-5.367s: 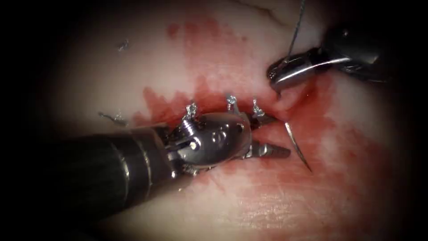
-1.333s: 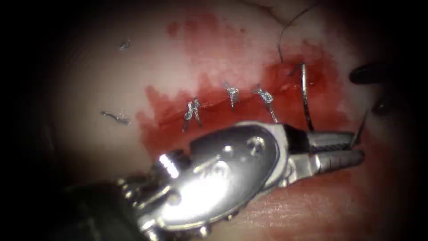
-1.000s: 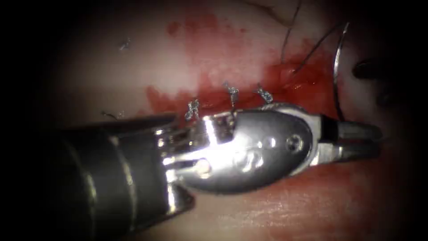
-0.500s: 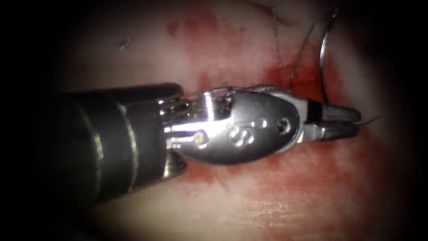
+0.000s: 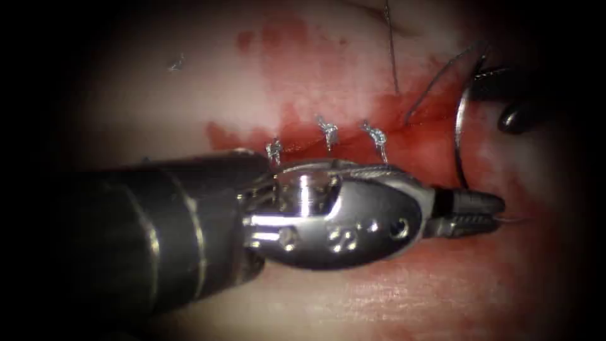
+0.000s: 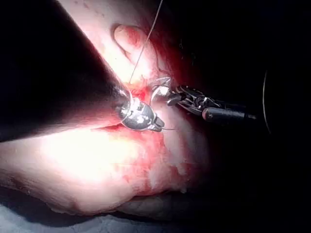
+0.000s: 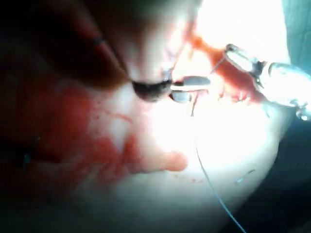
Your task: Wound Closure
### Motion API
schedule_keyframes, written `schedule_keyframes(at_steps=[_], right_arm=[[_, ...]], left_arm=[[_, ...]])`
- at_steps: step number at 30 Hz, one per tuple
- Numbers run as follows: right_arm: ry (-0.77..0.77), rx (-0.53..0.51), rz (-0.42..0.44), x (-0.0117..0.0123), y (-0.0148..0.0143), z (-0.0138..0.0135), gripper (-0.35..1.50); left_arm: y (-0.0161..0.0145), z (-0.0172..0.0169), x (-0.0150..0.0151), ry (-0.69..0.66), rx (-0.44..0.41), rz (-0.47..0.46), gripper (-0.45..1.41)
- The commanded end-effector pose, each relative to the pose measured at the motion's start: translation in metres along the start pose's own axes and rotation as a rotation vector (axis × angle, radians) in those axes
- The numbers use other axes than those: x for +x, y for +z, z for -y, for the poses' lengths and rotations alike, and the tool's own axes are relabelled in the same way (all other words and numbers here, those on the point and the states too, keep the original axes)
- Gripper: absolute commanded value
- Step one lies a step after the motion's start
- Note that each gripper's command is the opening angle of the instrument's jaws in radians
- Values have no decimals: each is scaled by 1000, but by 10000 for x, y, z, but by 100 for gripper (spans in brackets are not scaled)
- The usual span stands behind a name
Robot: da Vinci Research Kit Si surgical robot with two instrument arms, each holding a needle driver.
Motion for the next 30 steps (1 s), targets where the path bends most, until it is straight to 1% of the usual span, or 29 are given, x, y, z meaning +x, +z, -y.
schedule_keyframes(at_steps=[1,10,16,23,26,30], right_arm=[[0,6,-1,0,13,-5,84],[-2,6,9,-2,16,-6,86],[-2,6,11,-4,19,-4,81],[4,5,10,-3,20,-3,69],[5,4,9,-1,20,-4,57],[7,5,-2,2,23,-5,52]], left_arm=[[7,3,-1,10,-1,-3,-35],[2,1,1,34,-2,-6,-35],[4,1,-1,35,-2,-6,-35],[4,3,-3,35,-2,-6,-35],[4,2,-3,36,-2,-6,-35],[6,1,-3,36,0,-4,-35]])
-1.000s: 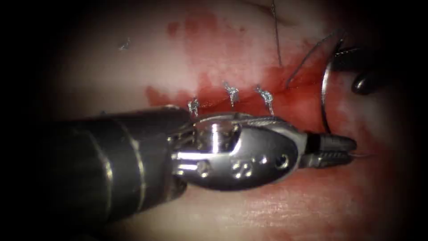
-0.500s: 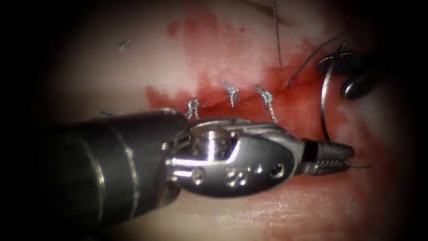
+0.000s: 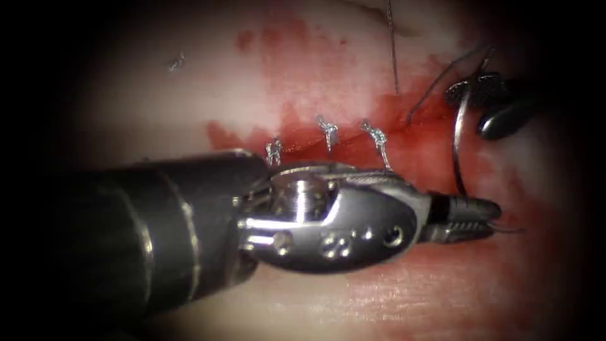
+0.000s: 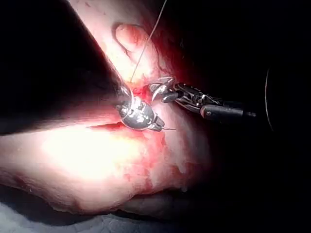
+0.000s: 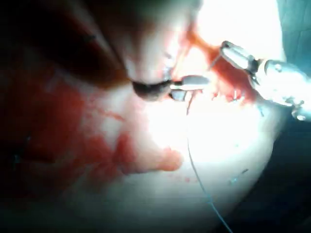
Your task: Wound Closure
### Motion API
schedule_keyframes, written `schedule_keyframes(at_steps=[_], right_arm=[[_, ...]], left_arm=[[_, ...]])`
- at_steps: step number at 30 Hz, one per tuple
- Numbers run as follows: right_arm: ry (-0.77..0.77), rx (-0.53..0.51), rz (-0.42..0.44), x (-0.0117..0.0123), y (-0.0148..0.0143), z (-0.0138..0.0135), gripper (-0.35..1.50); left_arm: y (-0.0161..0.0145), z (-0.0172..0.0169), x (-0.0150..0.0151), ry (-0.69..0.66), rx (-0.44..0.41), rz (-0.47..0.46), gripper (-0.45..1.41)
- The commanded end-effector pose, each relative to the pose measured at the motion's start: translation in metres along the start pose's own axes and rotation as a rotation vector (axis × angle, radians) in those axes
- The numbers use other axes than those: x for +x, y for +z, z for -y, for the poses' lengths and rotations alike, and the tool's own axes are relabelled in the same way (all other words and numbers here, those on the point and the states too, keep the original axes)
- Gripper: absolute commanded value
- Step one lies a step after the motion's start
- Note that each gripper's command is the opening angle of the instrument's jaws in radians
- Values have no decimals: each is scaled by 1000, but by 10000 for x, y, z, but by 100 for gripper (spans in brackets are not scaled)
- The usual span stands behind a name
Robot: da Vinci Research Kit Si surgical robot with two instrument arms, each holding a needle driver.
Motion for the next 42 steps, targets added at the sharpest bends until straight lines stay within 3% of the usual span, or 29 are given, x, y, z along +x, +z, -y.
schedule_keyframes(at_steps=[1,5,7,8,10,11,19,20,22,23,25,29,31,32,36,38,42], right_arm=[[-1,4,-7,3,10,-5,52],[1,7,-10,4,13,-4,51],[7,13,-8,3,13,-3,39],[13,16,-6,3,13,-3,29],[19,47,10,1,14,-2,-25],[15,57,15,-1,15,-2,-35],[-8,65,22,-3,17,-9,-35],[-8,65,22,-3,16,-9,-35],[-25,64,22,-2,15,-9,-35],[-48,61,20,-1,13,-9,-35],[-78,53,17,2,10,-11,-35],[-155,36,12,9,1,-19,-35],[-184,25,2,13,-3,-23,-35],[-190,18,0,14,-4,-24,-35],[-263,6,-40,21,-7,-25,-35],[-301,10,-53,23,-7,-23,-35],[-413,-2,-55,33,-10,-17,-35]], left_arm=[[8,3,-1,3,3,0,-35],[10,2,-1,3,4,2,-35],[10,2,-2,3,3,1,-35],[10,2,-2,3,3,1,-35],[10,2,-2,3,3,1,-35],[10,2,-2,3,3,1,-35],[9,2,0,2,4,2,-35],[9,4,1,7,3,1,-7],[8,7,2,-61,7,-4,23],[6,12,3,-291,21,-2,40],[0,18,3,-497,52,18,38],[-14,25,3,-625,42,6,64],[-21,28,3,-633,26,9,62],[-22,29,2,-568,22,28,58],[-28,32,-3,-530,39,114,31],[-27,36,-8,-576,44,140,12],[-28,39,-19,-649,18,193,8]])
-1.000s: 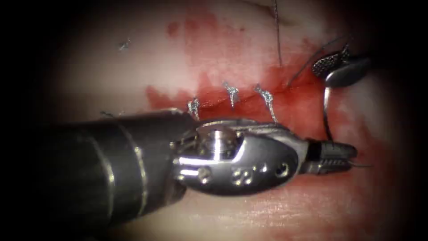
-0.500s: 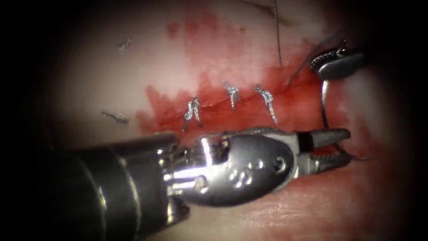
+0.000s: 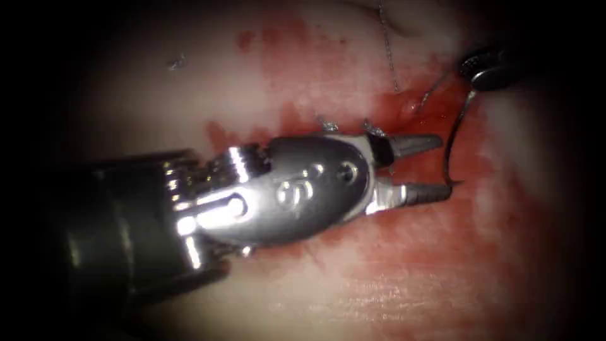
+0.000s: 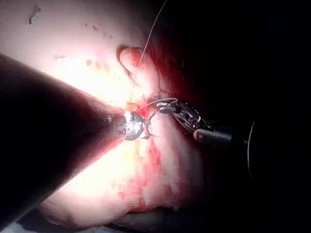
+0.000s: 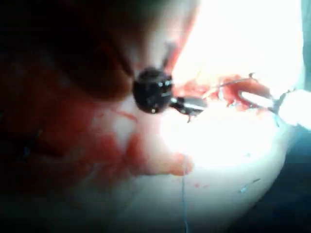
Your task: Wound Closure
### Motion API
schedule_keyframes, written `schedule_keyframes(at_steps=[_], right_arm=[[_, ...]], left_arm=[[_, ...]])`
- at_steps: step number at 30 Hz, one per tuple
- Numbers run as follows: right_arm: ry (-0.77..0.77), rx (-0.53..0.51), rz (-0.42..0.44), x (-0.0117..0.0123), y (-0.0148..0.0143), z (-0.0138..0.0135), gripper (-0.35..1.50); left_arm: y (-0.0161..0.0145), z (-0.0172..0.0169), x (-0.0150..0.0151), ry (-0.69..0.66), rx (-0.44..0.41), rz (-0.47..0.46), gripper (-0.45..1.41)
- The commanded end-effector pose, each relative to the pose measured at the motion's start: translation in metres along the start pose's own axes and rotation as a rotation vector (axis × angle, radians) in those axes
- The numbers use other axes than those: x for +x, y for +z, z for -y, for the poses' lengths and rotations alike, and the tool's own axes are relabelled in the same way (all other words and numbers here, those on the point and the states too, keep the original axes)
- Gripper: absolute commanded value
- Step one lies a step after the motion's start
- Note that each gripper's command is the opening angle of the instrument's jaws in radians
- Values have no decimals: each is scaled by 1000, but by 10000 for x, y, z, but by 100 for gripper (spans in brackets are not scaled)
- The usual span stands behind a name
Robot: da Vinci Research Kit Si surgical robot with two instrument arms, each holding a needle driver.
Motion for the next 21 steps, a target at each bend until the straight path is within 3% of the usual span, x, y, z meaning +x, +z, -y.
schedule_keyframes(at_steps=[1,7,18,21], right_arm=[[-20,-2,-2,4,5,-6,-35],[-34,-32,-16,9,6,-12,-35],[-35,-36,-27,5,7,-4,-35],[-35,-35,-26,5,6,-4,-35]], left_arm=[[7,3,-1,0,-21,-4,9],[15,-22,-10,17,-148,-2,17],[38,-45,-11,46,-196,-8,18],[33,-43,-11,43,-200,-8,29]])
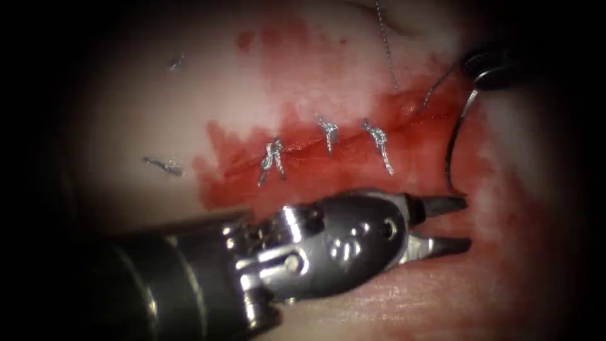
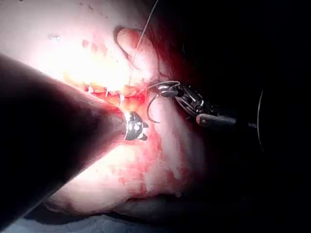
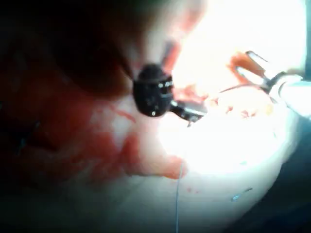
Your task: Wound Closure
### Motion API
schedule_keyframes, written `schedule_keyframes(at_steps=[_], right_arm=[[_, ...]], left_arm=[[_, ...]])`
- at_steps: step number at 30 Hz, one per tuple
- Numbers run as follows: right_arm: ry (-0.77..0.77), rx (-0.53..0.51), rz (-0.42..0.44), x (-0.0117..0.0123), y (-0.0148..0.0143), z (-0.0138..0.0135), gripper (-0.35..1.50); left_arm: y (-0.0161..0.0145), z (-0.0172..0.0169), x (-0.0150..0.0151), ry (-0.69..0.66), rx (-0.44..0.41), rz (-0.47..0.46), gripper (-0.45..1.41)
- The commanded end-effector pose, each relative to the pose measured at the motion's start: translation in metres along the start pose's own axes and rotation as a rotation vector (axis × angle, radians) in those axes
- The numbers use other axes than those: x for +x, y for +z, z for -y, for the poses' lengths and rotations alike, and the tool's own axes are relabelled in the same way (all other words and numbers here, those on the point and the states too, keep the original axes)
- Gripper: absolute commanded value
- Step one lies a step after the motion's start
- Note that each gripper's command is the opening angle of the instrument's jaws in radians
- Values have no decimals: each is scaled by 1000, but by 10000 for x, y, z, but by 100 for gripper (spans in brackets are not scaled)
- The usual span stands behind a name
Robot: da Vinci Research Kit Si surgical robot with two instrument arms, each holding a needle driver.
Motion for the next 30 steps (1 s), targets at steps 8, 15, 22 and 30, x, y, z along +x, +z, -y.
schedule_keyframes(at_steps=[8,15,22,30], right_arm=[[38,5,-1,-4,6,1,-35],[55,8,6,-13,9,6,-35],[82,20,9,-23,16,9,-35],[108,45,8,-23,23,11,-35]], left_arm=[[-21,4,-6,102,-4,11,52],[-21,10,5,164,31,-39,58],[-18,11,11,290,56,-67,58],[-11,10,4,394,-19,-127,2]])
